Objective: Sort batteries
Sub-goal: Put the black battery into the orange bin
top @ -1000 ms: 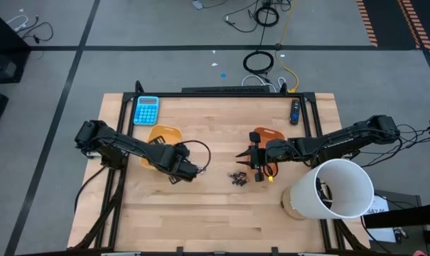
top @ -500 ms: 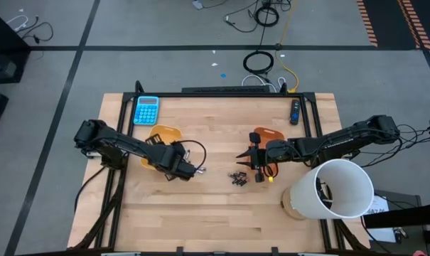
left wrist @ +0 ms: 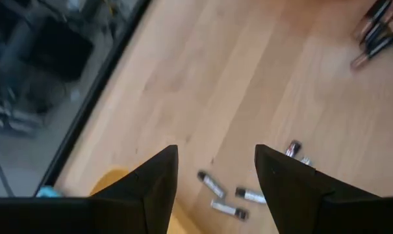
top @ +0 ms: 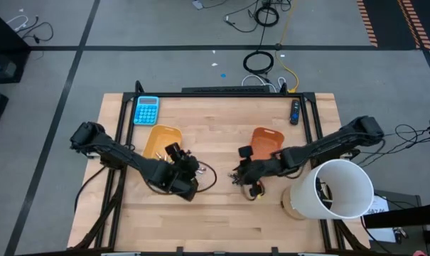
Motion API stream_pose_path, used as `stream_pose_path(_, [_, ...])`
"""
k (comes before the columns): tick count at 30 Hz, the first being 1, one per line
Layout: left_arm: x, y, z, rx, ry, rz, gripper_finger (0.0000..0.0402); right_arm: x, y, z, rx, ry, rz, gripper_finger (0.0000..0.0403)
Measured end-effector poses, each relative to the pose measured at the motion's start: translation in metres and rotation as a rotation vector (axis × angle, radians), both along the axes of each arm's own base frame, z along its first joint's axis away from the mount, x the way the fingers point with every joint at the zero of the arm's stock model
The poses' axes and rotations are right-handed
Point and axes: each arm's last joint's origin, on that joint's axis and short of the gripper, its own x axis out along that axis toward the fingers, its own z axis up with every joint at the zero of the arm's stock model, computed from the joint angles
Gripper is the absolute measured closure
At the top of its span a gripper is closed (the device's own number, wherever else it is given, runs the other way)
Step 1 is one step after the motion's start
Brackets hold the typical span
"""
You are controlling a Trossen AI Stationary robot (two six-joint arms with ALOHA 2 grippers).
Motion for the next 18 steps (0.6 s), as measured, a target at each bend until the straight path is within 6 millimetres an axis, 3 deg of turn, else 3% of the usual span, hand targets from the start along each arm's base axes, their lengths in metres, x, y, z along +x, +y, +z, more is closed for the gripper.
stream_pose_path(8, [-0.015, -0.005, -0.023, 0.099, -0.036, -0.031, 0.0187, 0.045, 0.001, -0.008, 0.037, 0.177, 0.035, 0.0287])
stream_pose_path(14, [-0.027, 0.001, -0.016, 0.238, -0.158, 0.002, 0.0187, 0.068, -0.016, -0.034, 0.029, 0.334, -0.041, 0.0286])
stream_pose_path(18, [-0.043, 0.010, -0.009, 0.290, -0.229, 0.028, 0.0187, 0.077, -0.025, -0.036, 0.084, 0.391, -0.088, 0.0286])
